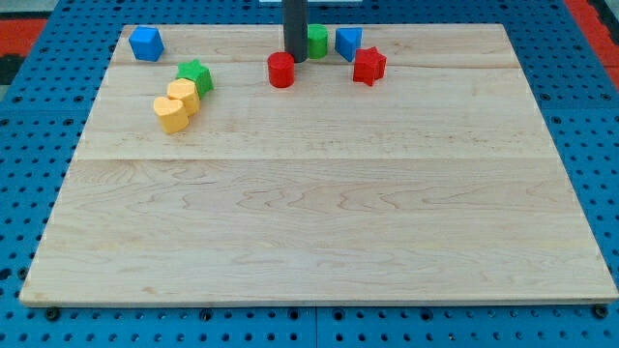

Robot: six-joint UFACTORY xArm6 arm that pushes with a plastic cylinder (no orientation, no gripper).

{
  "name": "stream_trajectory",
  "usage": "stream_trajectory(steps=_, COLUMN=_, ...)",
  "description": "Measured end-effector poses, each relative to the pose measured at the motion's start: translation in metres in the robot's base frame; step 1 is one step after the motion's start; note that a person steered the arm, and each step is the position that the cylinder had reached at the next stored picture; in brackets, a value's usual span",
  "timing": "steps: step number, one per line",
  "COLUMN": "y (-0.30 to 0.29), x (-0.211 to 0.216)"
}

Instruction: Move the green circle above the red circle

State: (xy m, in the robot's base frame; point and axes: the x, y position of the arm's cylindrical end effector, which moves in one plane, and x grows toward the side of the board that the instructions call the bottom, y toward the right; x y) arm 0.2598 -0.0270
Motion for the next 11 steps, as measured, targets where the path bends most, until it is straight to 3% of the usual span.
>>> stream_trajectory(steps=2, y=-0.032, x=-0.047)
stream_trajectory(steps=3, y=-0.005, x=-0.067)
stream_trajectory(steps=6, y=0.106, x=-0.067)
stream_trajectory(steps=7, y=0.096, x=-0.044)
stream_trajectory(steps=9, y=0.008, x=-0.038)
stream_trajectory(steps=10, y=0.027, x=-0.039)
stream_trajectory(steps=11, y=0.034, x=-0.010)
